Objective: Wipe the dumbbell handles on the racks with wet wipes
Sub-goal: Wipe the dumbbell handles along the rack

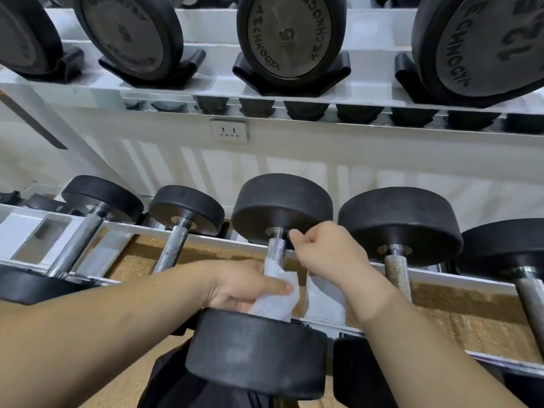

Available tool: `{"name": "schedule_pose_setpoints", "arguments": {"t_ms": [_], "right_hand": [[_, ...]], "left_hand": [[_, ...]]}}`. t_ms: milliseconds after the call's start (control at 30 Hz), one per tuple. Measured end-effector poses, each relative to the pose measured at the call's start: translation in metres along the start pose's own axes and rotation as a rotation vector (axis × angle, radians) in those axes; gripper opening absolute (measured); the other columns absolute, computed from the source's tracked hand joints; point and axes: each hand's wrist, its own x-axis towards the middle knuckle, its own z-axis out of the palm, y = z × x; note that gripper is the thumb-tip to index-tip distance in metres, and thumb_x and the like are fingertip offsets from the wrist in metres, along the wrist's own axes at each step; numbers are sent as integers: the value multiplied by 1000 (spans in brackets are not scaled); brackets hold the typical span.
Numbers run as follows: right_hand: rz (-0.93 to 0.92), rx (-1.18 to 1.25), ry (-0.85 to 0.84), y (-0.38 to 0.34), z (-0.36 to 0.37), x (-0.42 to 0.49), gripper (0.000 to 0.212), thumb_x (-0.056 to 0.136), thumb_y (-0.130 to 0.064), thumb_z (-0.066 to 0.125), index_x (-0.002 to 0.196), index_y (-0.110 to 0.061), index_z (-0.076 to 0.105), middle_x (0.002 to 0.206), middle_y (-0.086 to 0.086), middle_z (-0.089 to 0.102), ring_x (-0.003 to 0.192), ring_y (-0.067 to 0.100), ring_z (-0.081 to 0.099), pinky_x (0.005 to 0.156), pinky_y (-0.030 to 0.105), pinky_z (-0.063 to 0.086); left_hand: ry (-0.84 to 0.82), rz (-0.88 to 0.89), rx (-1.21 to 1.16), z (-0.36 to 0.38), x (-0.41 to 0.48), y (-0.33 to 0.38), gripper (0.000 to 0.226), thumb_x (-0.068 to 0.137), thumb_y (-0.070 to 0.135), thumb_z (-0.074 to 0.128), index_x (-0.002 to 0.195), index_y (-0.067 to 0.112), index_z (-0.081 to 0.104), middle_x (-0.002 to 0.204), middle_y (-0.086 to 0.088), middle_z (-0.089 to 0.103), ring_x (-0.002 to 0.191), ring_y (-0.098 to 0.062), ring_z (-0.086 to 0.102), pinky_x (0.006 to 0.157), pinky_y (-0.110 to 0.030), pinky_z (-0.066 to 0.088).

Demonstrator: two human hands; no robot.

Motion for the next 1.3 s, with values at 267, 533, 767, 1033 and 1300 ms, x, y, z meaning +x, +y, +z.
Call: {"name": "schedule_pose_setpoints", "arguments": {"t_ms": [267, 533, 767, 1033, 1300], "right_hand": [[41, -20, -65, 9, 6, 4, 58, 103, -53, 32, 63, -20, 58, 70, 3, 70, 73, 23, 68, 82, 40, 56], [90, 34, -154, 7, 7, 1, 58, 100, -51, 31, 68, -16, 65, 68, 7, 73, 69, 27, 72, 81, 45, 61], [118, 60, -144, 8, 7, 1, 56, 104, -47, 28, 73, -17, 63, 73, 8, 70, 73, 24, 67, 86, 46, 58], [105, 29, -213, 8, 11, -1, 55, 104, -49, 27, 72, -17, 60, 68, 6, 71, 62, 23, 66, 77, 41, 59], [124, 5, -237, 8, 7, -5, 53, 106, -52, 26, 84, -20, 63, 75, 3, 67, 71, 19, 64, 84, 45, 58]], "left_hand": [[308, 162, -141, 7, 38, 34, 30, 93, 15, 74, 117, -1, 65, 99, -20, 78, 90, -30, 78, 84, -46, 63], [2, -4, 34, -4, 11, 1, 19, 96, 13, 70, 114, 9, 66, 105, -10, 78, 99, -23, 75, 91, -38, 60], [222, 165, -129, -1, 40, 24, 39, 94, 19, 74, 126, 0, 62, 107, -21, 76, 97, -32, 76, 93, -52, 60], [-36, 41, -21, -6, 16, 4, 10, 98, 10, 68, 107, 8, 69, 99, -10, 78, 94, -22, 75, 96, -41, 58], [95, 173, -199, -8, 47, 10, 28, 95, 14, 70, 119, 1, 66, 107, -22, 75, 98, -32, 75, 89, -47, 59]]}}
